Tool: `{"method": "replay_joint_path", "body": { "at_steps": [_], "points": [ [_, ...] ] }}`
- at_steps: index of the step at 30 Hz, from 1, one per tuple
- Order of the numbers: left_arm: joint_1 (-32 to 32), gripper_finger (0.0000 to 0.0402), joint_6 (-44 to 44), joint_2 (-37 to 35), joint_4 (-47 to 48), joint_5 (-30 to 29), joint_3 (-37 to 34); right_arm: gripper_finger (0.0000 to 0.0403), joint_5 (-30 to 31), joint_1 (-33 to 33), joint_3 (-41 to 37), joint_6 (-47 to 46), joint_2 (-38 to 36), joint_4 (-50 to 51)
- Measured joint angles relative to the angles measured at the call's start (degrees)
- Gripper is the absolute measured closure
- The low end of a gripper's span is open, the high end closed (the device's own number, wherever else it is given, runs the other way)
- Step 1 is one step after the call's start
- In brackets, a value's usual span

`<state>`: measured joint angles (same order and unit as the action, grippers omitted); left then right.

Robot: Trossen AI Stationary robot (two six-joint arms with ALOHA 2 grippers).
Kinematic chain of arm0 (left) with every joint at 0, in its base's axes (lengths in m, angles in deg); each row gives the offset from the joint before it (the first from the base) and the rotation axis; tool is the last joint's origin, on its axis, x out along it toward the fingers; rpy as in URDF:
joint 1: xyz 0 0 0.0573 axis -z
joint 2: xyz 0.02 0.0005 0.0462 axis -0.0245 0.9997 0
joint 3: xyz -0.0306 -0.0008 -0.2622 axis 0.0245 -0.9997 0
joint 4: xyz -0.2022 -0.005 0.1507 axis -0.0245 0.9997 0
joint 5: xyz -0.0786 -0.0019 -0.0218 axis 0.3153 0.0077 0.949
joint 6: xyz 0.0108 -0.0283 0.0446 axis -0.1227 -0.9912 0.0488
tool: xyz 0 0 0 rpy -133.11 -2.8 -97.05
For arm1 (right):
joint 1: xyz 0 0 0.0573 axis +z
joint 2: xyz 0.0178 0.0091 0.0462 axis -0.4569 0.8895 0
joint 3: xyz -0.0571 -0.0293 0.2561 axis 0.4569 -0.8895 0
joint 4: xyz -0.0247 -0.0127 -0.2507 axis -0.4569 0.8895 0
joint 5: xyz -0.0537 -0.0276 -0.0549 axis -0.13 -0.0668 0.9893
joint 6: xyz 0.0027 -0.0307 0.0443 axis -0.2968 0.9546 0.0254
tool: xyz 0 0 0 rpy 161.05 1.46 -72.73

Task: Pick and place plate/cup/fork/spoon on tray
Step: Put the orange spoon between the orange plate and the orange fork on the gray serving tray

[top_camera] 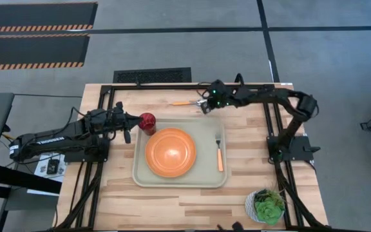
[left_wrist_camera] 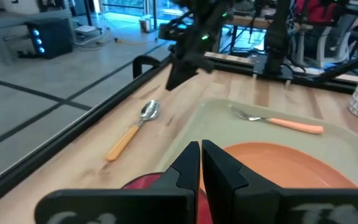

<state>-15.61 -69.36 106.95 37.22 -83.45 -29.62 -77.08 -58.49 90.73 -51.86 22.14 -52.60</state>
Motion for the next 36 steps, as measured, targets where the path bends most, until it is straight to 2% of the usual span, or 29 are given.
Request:
{"method": "replay_joint_path", "body": {
  "at_steps": [7, 11, 14, 18, 27, 36],
  "points": [
    [0.0, 0.0395, 0.6, 0.0, 0.1, 0.0, 0.0, 0.0264, -1.8, -6.0, 2.3, -11.5, 7.6, -1.9],
    [0.0, 0.0395, 0.9, 0.0, 0.1, 0.0, 0.0, 0.0221, -3.8, -6.8, 4.3, -13.0, 10.7, -3.2],
    [0.0, 0.0395, 0.9, 0.0, 0.3, 0.0, 0.0, 0.0206, -4.2, -6.6, 5.8, -13.1, 11.0, -3.1],
    [0.0, 0.0395, 1.0, 0.0, 0.3, 0.0, 0.0, 0.021, -6.1, -6.3, 6.5, -13.8, 11.0, -4.0],
    [0.0, 0.0395, 1.5, 0.0, 1.6, 0.4, 0.0, 0.0267, -7.4, -6.3, 6.5, -18.6, 11.0, -0.3],
    [0.0, 0.0395, 1.5, 0.0, 2.0, 0.5, 0.0, 0.0285, -7.9, -6.4, 6.5, -21.2, 11.0, -0.9]
  ]
}}
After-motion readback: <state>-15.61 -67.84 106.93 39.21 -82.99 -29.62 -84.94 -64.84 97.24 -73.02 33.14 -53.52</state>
